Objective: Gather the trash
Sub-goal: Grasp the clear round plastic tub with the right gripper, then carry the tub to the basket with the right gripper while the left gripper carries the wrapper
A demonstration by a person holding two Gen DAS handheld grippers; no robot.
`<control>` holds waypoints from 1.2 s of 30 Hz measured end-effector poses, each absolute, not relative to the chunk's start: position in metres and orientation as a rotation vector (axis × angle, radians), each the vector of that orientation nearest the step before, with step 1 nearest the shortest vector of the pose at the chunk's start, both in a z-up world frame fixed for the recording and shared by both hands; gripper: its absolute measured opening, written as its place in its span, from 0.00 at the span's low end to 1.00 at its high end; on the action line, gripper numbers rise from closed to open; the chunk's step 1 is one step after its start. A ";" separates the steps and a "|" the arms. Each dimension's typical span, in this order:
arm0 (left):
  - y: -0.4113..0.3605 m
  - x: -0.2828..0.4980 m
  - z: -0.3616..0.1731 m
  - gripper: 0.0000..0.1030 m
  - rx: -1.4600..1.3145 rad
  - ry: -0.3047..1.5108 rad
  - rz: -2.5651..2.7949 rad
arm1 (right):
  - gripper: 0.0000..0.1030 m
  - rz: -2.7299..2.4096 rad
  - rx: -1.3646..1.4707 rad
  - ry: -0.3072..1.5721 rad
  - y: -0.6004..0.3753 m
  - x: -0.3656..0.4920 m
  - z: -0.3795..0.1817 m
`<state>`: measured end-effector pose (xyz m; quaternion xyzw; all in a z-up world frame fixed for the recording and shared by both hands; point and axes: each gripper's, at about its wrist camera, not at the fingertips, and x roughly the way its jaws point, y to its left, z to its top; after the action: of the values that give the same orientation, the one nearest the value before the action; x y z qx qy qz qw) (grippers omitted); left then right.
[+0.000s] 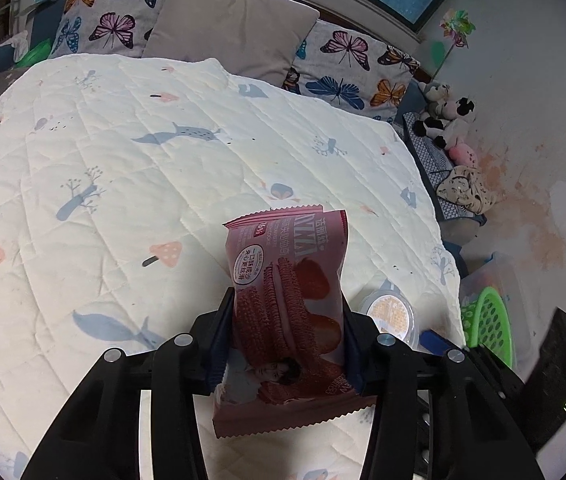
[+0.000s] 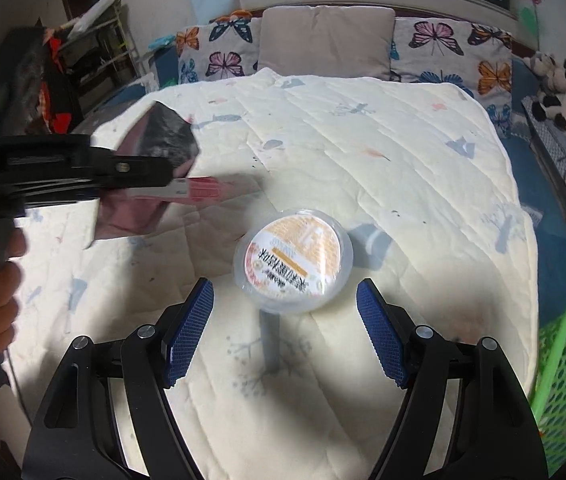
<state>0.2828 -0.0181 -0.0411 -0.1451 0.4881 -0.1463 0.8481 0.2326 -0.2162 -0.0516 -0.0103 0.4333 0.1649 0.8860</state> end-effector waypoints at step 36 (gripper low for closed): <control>-0.079 0.232 -0.023 0.44 -0.254 1.026 -0.464 | 0.63 0.258 0.052 0.861 -0.267 0.159 -0.033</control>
<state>0.2321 -0.0793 -0.0231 -0.1203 0.4848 -0.2193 0.8381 0.1590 -0.2672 -0.0332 0.0250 0.4161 0.1249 0.9004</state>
